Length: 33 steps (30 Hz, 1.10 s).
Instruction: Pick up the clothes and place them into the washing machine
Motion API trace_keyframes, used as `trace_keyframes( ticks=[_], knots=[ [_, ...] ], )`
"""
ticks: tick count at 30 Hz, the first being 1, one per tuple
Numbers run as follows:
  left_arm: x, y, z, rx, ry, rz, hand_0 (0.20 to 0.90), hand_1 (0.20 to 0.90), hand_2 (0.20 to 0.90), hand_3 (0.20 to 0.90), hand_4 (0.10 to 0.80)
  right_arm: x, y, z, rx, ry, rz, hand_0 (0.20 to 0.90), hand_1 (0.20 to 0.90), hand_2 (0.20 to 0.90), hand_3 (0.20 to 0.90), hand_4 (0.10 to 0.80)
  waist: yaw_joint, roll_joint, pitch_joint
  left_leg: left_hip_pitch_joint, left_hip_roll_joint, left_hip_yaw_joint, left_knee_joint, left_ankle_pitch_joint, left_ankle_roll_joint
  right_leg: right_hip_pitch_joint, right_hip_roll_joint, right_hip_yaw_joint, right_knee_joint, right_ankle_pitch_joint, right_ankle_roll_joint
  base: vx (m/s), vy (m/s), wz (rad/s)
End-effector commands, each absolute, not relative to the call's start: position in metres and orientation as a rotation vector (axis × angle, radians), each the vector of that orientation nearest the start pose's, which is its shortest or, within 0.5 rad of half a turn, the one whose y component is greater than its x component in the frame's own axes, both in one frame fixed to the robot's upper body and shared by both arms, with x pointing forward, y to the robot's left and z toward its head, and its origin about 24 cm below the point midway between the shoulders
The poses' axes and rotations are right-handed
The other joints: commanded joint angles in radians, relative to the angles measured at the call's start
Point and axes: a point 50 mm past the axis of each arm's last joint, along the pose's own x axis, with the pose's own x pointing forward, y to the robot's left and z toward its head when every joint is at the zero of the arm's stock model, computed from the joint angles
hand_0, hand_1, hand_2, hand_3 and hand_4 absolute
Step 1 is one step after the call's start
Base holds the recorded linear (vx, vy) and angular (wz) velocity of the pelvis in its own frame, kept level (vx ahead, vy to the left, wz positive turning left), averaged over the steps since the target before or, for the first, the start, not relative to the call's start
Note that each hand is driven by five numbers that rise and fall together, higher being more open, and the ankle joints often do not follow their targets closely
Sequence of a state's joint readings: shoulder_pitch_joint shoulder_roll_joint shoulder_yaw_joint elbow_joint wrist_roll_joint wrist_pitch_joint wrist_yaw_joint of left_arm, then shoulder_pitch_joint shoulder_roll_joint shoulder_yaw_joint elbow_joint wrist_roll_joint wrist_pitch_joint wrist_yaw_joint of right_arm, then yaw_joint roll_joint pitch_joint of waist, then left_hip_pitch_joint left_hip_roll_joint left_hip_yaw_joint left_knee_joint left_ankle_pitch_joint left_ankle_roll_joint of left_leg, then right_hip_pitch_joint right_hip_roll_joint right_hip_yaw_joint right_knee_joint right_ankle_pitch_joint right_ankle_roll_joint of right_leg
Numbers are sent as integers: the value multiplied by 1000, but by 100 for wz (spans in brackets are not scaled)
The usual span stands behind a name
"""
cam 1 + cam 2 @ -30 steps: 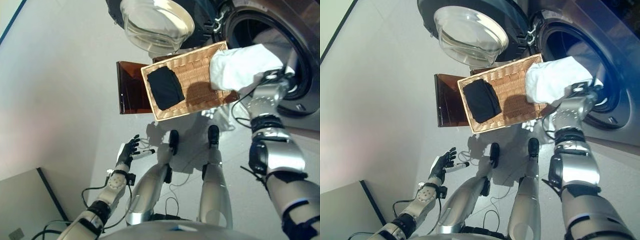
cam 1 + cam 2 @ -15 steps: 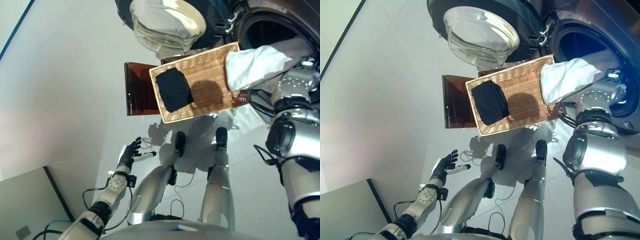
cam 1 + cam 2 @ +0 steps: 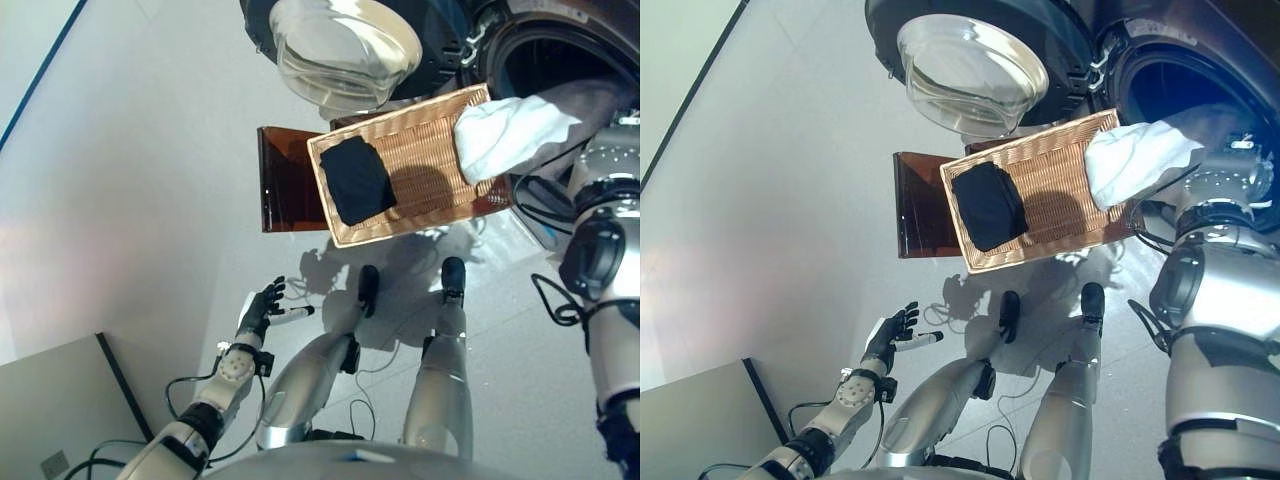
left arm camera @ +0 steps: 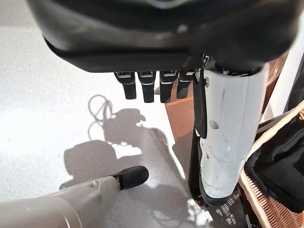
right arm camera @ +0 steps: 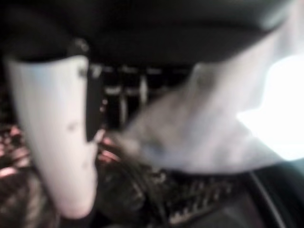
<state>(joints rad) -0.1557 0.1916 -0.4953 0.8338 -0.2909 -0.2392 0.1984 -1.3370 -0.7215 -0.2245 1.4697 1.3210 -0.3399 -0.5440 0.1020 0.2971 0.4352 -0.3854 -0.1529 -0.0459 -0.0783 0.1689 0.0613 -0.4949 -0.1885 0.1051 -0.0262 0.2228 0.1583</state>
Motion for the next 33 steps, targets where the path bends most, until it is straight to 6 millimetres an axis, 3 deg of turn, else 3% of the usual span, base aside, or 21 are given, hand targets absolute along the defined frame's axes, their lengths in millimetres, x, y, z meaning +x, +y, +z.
trace_keyframes(
  ticks=[1, 12, 13, 14, 15, 17, 19, 21, 22, 24, 27, 33],
  knots=[
    [200, 148, -106, 205, 579, -93, 900, 900, 900, 900, 800, 301, -424, 323, 886, -650, -1110, 900, 900, 900, 900, 800, 9, -10, -168, 53, 65, -15, -9, -86, -102, 37, 61, -37, 133, -193, -58, 0, 0, 0],
    [201, 154, -104, 219, 562, -87, 900, 900, 900, 900, 800, 311, -414, 324, 521, -458, -1163, 900, 900, 900, 900, 800, 17, -19, -152, 48, 69, -5, -9, -78, -101, 26, 63, -35, 135, -184, -60, -10, 0, -1],
    [201, 154, -103, 219, 556, -82, 900, 900, 900, 900, 800, 314, -411, 326, 433, -440, -1167, 900, 900, 900, 900, 800, 15, -21, -149, 48, 70, -4, -9, -77, -100, 26, 64, -34, 135, -182, -60, -8, -3, -3],
    [204, 156, -99, 218, 531, -72, 900, 900, 900, 900, 800, 321, -403, 328, 222, -404, -1173, 900, 900, 900, 900, 800, 15, -27, -141, 52, 71, -1, -9, -81, -100, 30, 65, -32, 139, -188, -60, -30, -3, -4],
    [205, 156, -99, 216, 530, -70, 900, 900, 900, 900, 800, 321, -401, 329, 219, -405, -1173, 900, 900, 900, 900, 800, 14, -25, -140, 48, 72, -1, -9, -75, -101, 26, 65, -31, 137, -180, -60, -33, -8, -6],
    [208, 159, -94, 211, 500, -48, 900, 900, 900, 900, 800, 336, -382, 329, -122, -387, -1130, 900, 900, 900, 900, 800, 7, -32, -126, 50, 73, 2, -9, -76, -101, 28, 70, -28, 143, -183, -61, -36, -7, -9],
    [214, 161, -89, 203, 467, -28, 900, 900, 900, 900, 800, 352, -362, 317, -580, -337, -1063, 900, 900, 900, 900, 800, -4, -41, -116, 41, 76, 5, -9, -66, -101, 17, 77, -21, 145, -171, -62, -49, -14, -9],
    [217, 163, -85, 206, 437, -6, 900, 900, 900, 900, 800, 358, -349, 305, -911, -345, -1014, 900, 900, 900, 900, 800, -18, -50, -107, 39, 79, 4, -9, -66, -101, 11, 81, -19, 151, -173, -63, -18, -9, -9],
    [217, 163, -85, 207, 437, -6, 900, 900, 900, 900, 800, 358, -349, 305, -911, -345, -1014, 900, 900, 900, 900, 800, -17, -50, -109, 35, 79, 5, -9, -63, -101, 8, 82, -18, 148, -168, -63, -10, -3, -4],
    [217, 163, -85, 213, 430, -2, 900, 900, 900, 900, 800, 361, -345, 281, -1131, -303, -957, 900, 900, 900, 900, 800, -21, -52, -106, 30, 79, 4, -8, -61, -100, 2, 84, -13, 151, -168, -64, -6, -3, -2],
    [220, 161, -83, 222, 411, -4, 900, 900, 900, 900, 800, 362, -340, 261, -1418, -271, -912, 900, 900, 900, 900, 800, -23, -53, -102, 23, 78, 3, -7, -62, -99, -5, 84, -10, 152, -166, -65, -9, 0, -2],
    [224, 160, -82, 225, 400, 8, 900, 900, 900, 900, 800, 368, -329, 244, -1710, -234, -831, 900, 900, 900, 900, 800, -23, -47, -92, 15, 74, 2, -6, -59, -99, -19, 84, -7, 155, -163, -65, 0, 0, 0]
  ],
)
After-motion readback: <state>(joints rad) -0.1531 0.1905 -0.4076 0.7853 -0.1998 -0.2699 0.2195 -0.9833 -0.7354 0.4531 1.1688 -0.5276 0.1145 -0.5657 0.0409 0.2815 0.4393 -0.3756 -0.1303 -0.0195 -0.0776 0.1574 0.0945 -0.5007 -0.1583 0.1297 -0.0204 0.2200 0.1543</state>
